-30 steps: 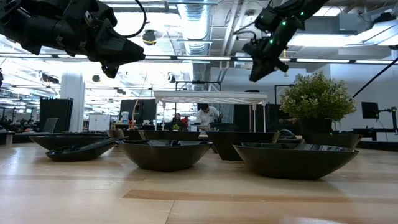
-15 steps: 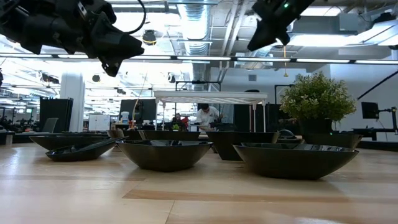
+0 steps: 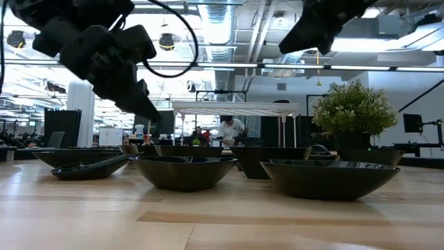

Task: Pick & Place Mini shaped plates
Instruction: Stack the drop shaped plate on top of the drop shaped plate on the shelf

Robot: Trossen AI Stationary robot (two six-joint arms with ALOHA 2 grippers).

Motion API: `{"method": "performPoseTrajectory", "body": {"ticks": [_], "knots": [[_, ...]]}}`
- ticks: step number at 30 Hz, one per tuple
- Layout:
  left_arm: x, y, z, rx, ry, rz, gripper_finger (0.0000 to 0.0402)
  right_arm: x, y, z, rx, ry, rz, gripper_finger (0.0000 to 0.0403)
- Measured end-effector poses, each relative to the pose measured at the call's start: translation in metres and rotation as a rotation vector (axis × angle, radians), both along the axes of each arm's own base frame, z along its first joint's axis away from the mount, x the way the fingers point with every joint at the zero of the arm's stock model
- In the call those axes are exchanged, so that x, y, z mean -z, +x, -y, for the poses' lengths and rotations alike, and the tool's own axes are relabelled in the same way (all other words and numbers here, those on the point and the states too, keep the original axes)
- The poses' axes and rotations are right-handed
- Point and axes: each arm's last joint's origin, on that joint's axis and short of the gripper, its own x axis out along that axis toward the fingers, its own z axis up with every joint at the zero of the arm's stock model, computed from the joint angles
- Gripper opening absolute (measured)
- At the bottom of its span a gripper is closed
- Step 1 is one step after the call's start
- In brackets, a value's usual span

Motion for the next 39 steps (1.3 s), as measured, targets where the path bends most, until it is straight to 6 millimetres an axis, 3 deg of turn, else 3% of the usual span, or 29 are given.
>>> {"method": "performPoseTrajectory", "body": {"ticks": [5, 15, 21, 29, 39], "knots": [[-0.005, 0.007, 0.009, 0.027, -0.003, 0.012, 0.0089, 0.006, 0.001, -0.03, -0.03, -0.012, 0.004, 0.0067], [-0.026, -0.01, 0.006, -0.037, -0.07, -0.019, 0.0088, 0.007, -0.008, -0.062, -0.081, 0.017, 0.029, 0.0068], [-0.011, -0.015, 0.012, -0.002, -0.085, -0.093, 0.0088, 0.012, -0.009, -0.072, -0.056, 0.002, 0.03, 0.0068], [0.002, -0.012, 0.021, 0.085, -0.035, -0.098, 0.0088, 0.024, 0.005, -0.083, -0.076, 0.0, 0.027, 0.0068], [0.015, -0.01, 0.021, 0.047, -0.051, -0.143, 0.0088, 0.032, 0.013, -0.087, -0.083, -0.002, 0.023, 0.0068]]}}
